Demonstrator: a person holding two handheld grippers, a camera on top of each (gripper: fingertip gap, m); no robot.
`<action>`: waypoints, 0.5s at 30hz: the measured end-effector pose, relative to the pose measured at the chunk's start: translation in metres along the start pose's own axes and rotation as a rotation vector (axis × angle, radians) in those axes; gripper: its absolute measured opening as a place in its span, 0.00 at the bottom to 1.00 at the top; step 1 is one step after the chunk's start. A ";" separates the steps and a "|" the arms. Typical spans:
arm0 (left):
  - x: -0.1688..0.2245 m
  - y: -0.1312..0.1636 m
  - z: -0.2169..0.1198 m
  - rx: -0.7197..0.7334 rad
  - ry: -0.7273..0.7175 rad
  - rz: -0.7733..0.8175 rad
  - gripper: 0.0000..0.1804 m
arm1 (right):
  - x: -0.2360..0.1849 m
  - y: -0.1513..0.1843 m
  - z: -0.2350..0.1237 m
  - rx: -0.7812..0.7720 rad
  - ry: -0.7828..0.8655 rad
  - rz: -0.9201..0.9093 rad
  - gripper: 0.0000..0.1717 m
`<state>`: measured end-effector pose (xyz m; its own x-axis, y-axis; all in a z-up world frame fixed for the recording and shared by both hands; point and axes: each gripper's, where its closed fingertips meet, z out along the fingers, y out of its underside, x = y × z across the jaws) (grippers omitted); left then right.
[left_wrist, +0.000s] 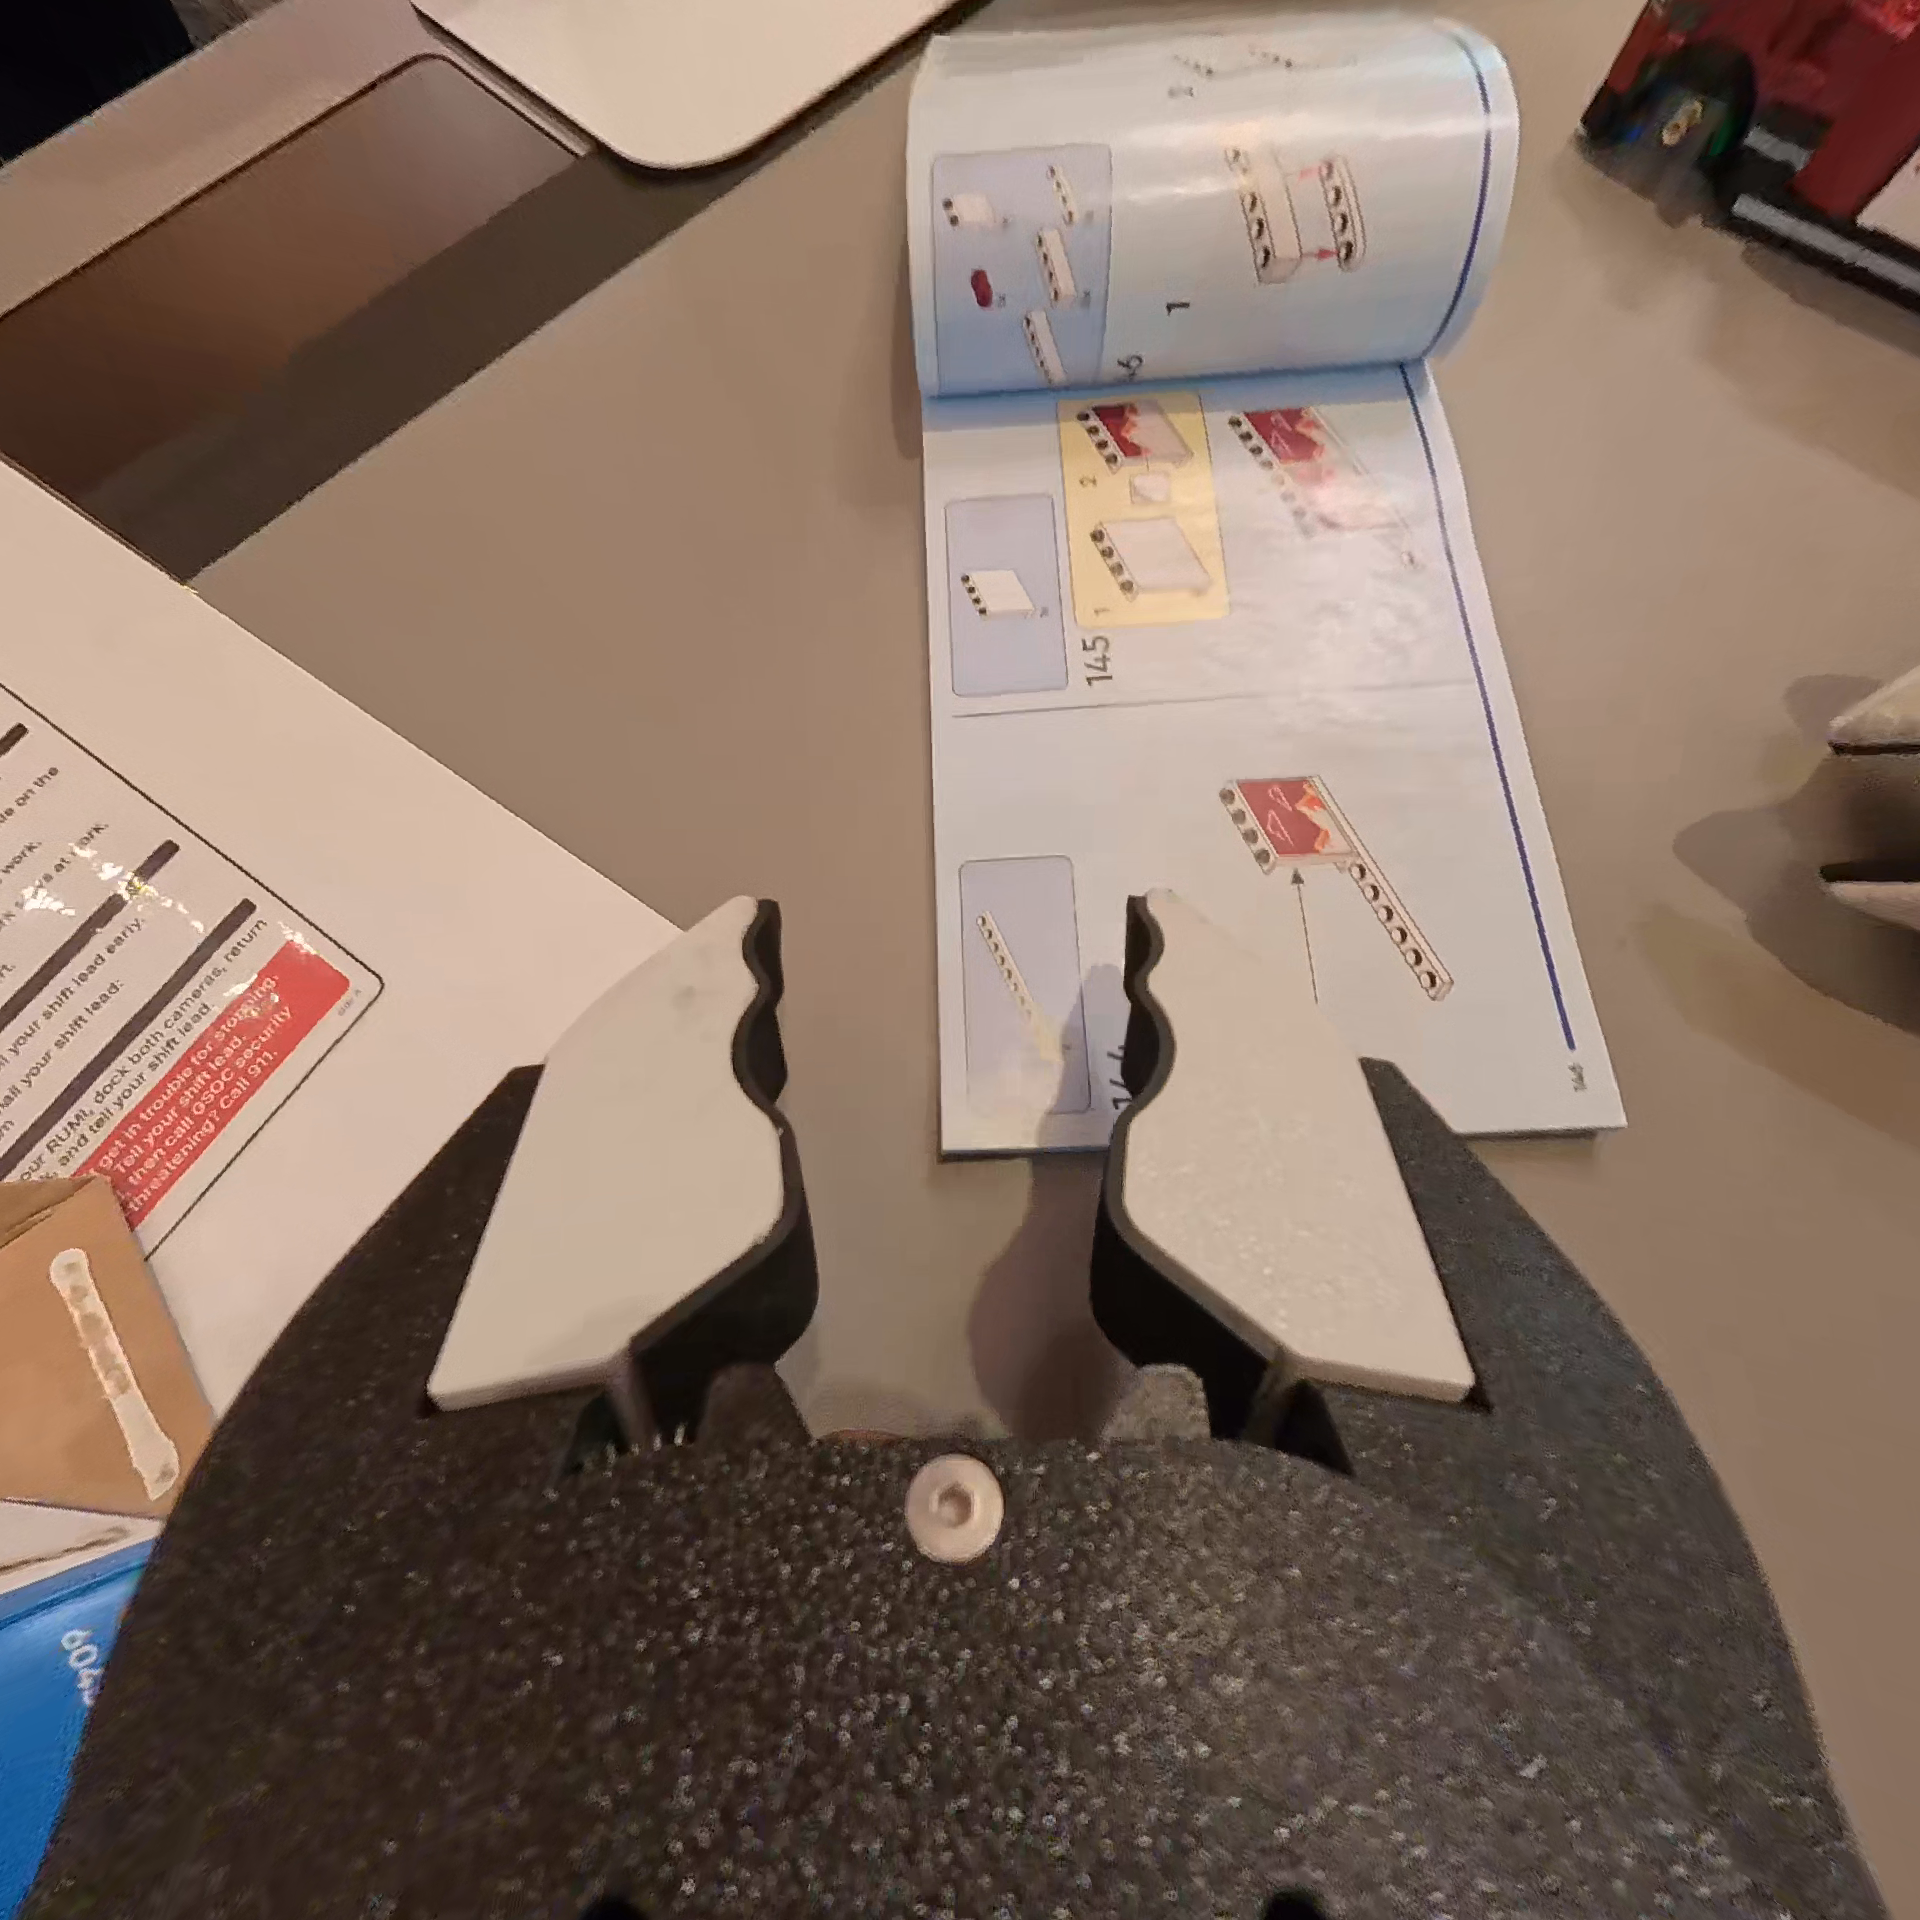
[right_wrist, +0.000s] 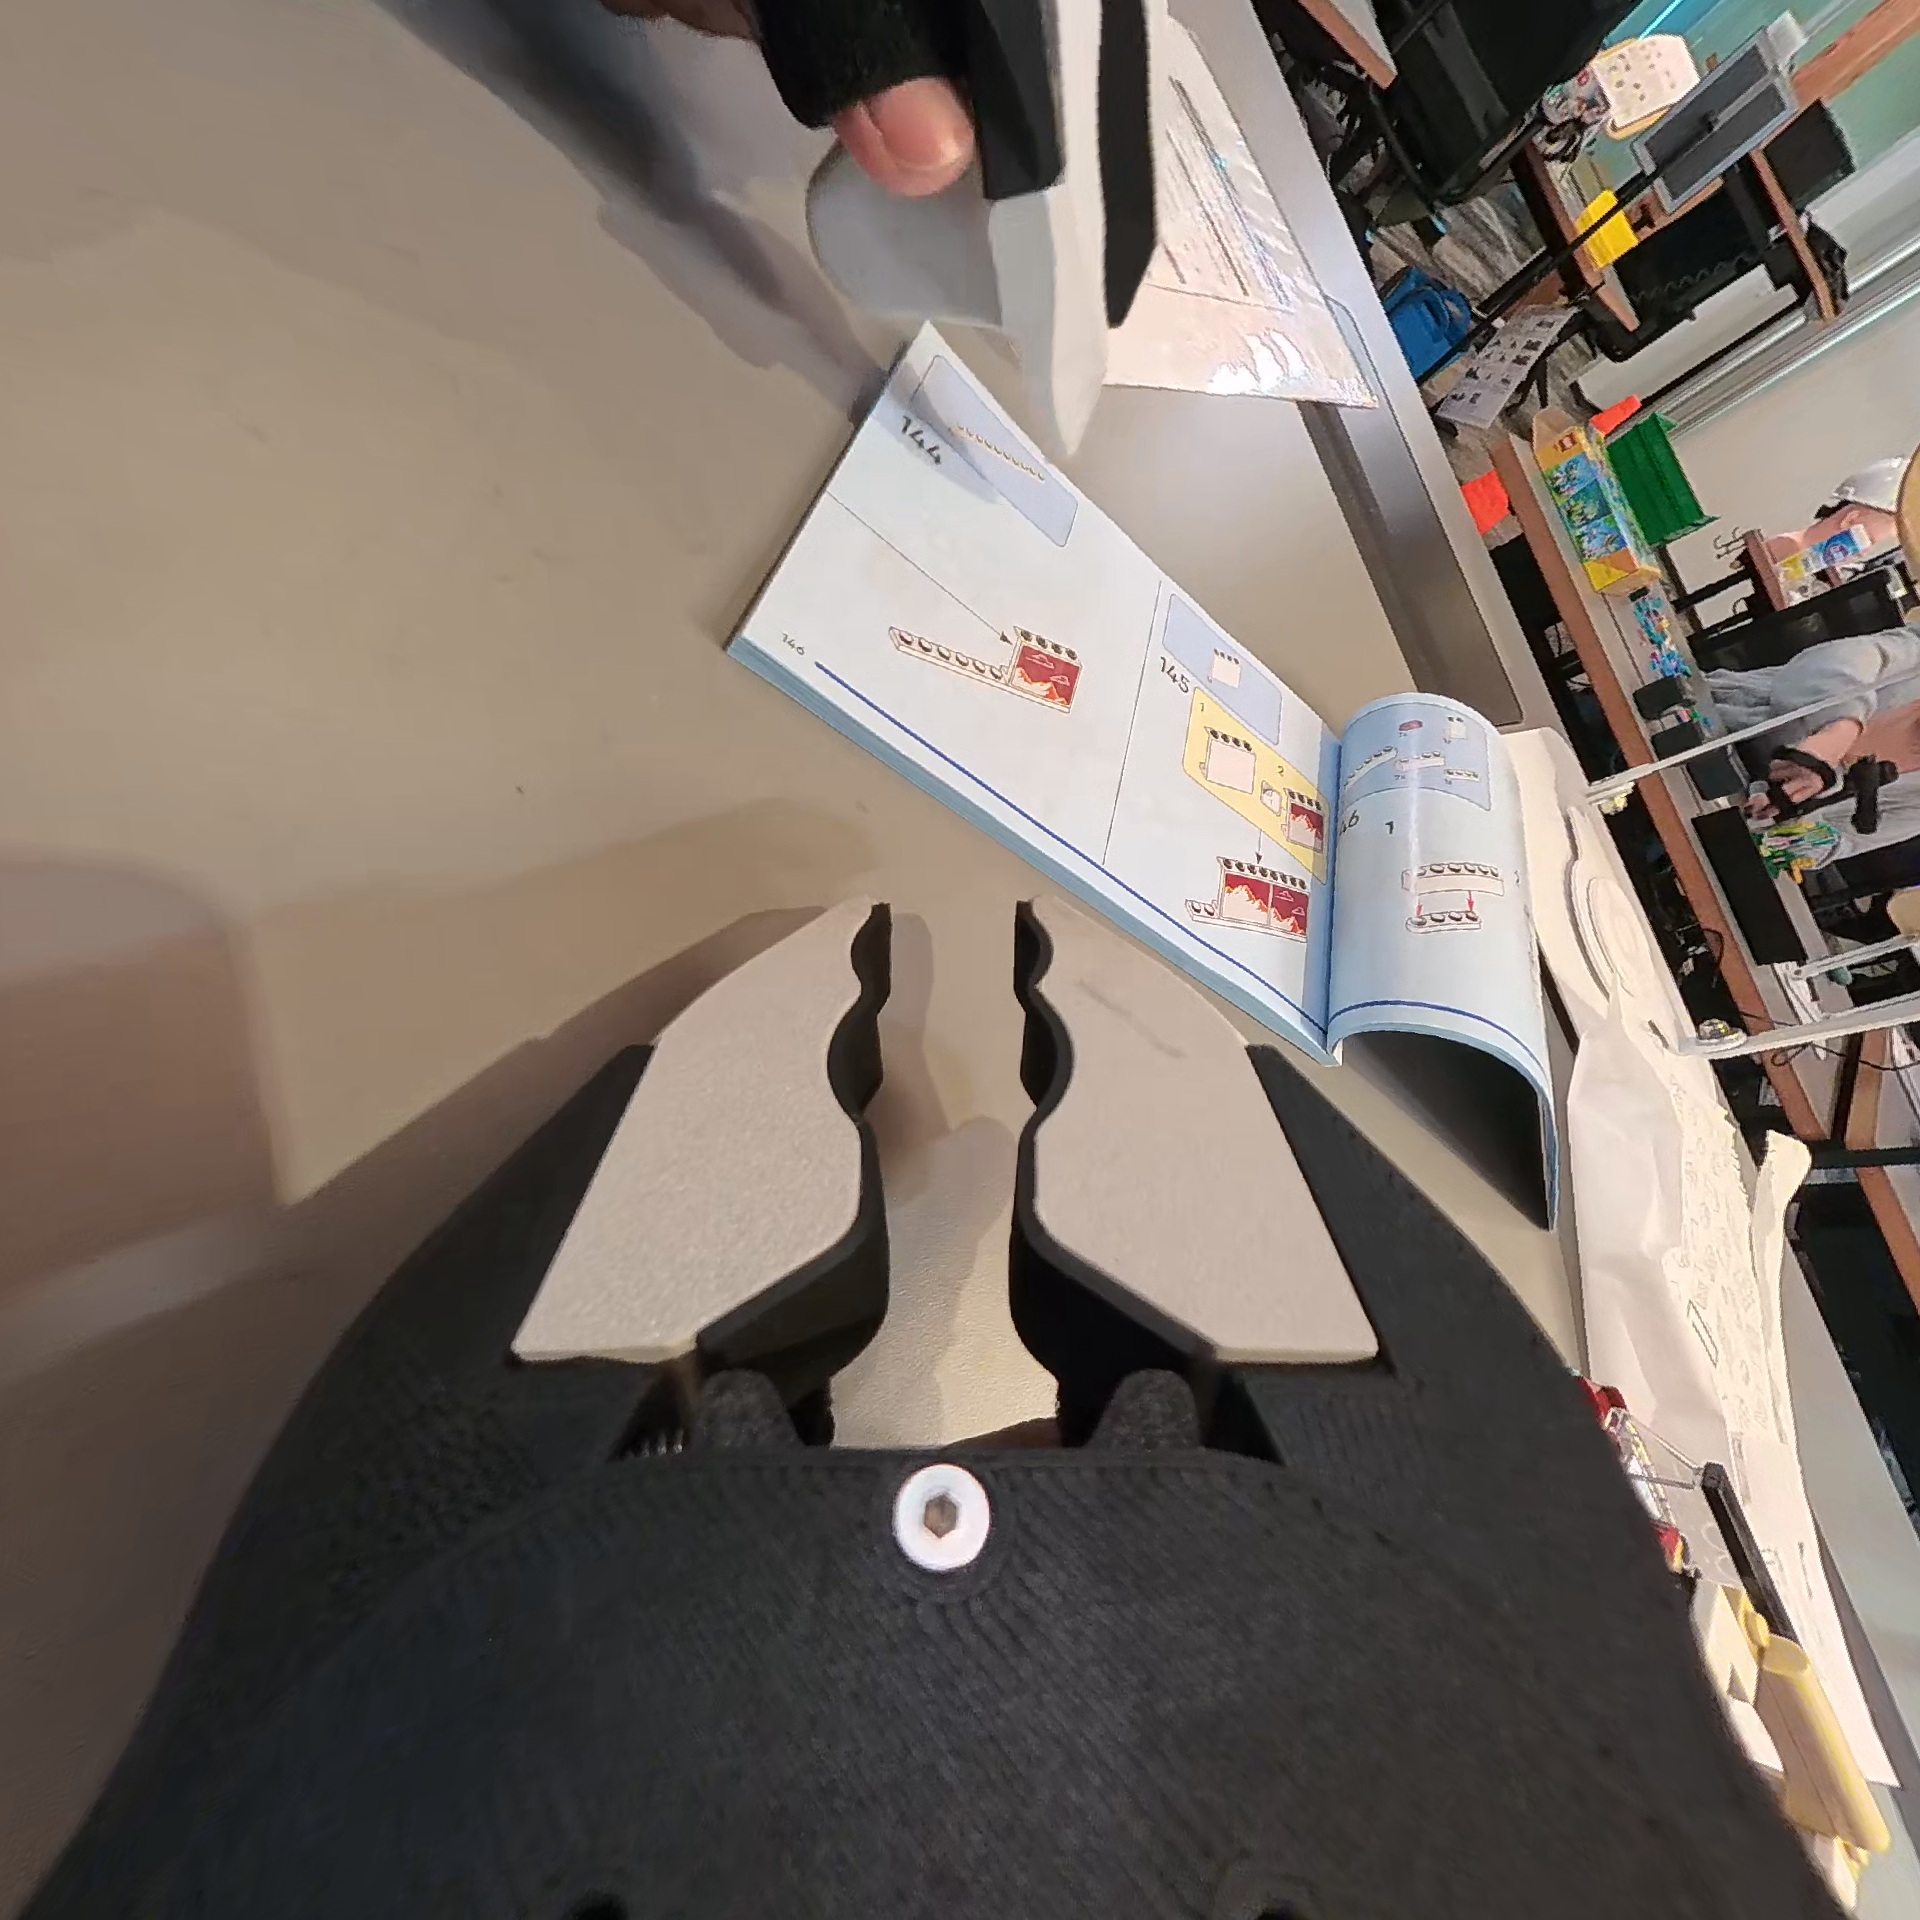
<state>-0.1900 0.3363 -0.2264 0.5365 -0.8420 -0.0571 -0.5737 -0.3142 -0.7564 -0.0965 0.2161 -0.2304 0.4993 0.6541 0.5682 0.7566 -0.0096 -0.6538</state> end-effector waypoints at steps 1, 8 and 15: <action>0.001 0.001 -0.001 -0.006 0.004 0.008 0.35 | 0.000 0.000 0.000 0.000 0.000 -0.002 0.13; 0.022 0.016 -0.011 -0.107 0.139 -0.020 0.35 | 0.000 0.000 0.000 -0.001 -0.007 0.006 0.13; 0.025 0.019 -0.020 -0.131 0.132 -0.039 0.35 | 0.000 0.000 0.000 -0.001 -0.013 0.009 0.13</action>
<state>-0.1995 0.3010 -0.2290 0.4787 -0.8757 0.0629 -0.6346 -0.3946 -0.6644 -0.0966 0.2160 -0.2303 0.5007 0.6639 0.5555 0.7525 -0.0167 -0.6584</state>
